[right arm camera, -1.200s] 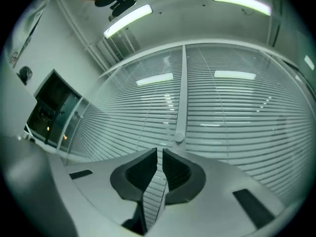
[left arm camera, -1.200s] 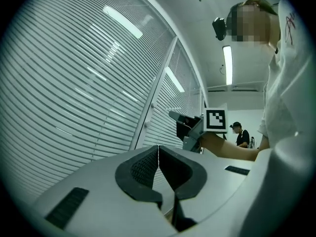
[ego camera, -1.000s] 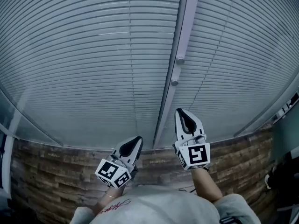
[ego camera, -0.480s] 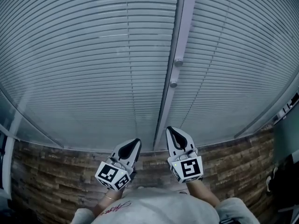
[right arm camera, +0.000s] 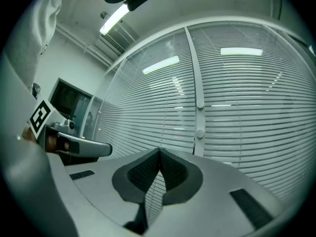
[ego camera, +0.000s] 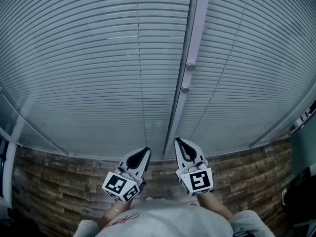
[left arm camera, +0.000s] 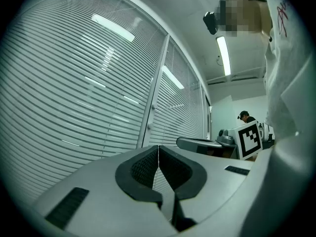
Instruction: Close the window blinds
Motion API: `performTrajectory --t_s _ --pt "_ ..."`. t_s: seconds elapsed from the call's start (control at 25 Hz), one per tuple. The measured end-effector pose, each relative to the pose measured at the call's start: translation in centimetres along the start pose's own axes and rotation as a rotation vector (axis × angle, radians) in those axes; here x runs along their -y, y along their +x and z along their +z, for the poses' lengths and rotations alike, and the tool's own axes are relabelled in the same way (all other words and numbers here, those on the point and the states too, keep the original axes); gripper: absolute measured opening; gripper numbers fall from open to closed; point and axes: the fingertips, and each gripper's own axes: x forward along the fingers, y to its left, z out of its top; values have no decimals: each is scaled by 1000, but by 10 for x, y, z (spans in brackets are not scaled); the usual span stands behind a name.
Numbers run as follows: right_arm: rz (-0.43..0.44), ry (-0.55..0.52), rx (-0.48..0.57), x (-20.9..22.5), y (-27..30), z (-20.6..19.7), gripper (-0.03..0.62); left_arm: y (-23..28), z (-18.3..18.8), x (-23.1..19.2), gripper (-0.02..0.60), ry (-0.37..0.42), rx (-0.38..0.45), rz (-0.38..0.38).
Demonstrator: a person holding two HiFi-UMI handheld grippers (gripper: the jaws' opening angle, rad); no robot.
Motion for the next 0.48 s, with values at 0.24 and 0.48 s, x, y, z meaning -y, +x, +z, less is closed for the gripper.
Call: performTrajectory --t_s 0.24,0.48 --pt "9 4 -1 -3 0 -2 18 0 2 -3 18 8 10 23" --pt "14 -2 3 -4 2 0 18 1 0 -4 18 -7 17 15"
